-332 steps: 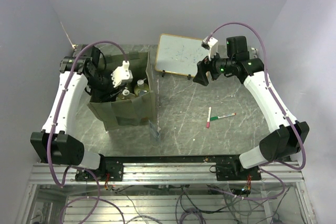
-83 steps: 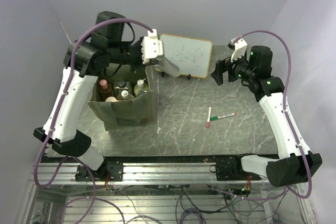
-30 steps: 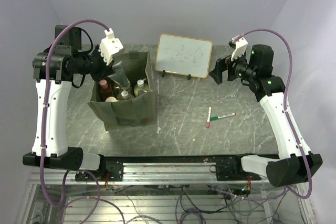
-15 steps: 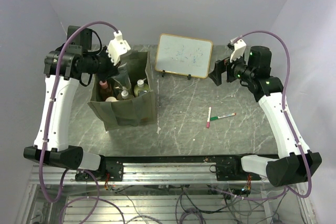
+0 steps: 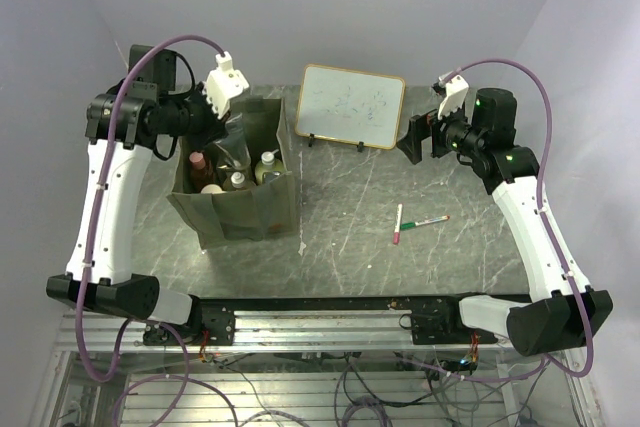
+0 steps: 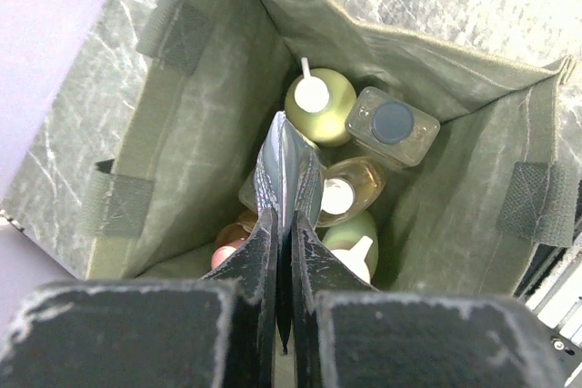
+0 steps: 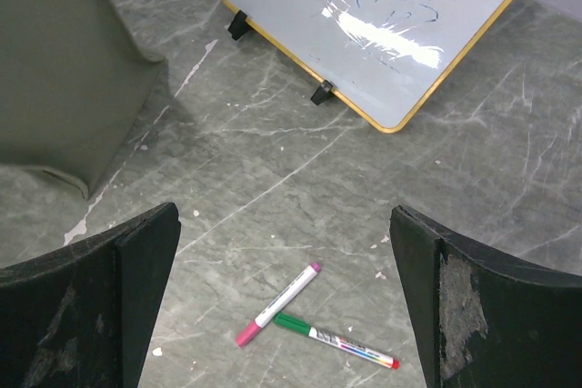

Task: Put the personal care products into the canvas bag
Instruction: Place the care product in the canvas bag.

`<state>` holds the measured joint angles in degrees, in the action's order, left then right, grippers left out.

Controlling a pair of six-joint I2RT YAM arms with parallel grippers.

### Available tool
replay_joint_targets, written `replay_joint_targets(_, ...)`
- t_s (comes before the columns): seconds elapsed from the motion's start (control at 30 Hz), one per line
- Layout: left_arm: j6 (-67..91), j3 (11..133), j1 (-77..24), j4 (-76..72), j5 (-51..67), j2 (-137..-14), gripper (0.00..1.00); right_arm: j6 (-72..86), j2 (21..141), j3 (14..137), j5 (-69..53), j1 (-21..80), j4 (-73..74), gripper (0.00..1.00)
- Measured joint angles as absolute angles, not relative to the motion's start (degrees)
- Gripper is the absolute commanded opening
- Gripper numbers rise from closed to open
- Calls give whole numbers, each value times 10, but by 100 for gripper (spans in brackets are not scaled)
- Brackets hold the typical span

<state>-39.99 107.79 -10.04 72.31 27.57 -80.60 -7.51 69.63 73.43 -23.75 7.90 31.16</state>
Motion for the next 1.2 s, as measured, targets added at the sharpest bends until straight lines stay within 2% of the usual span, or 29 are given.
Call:
replay_joint_targets(0.3,-419,1179,-101,746,296,-803,7,-75,696,734,-240,79,312,100)
replay_joint_targets(0.6,-474,1182,-102,848,366,-790,7,-75,696,734,-240,79,311,100)
replay_joint_targets(1.2,-460,1067,-106,815,375,-775,7,-75,698,722,-240,79,310,100)
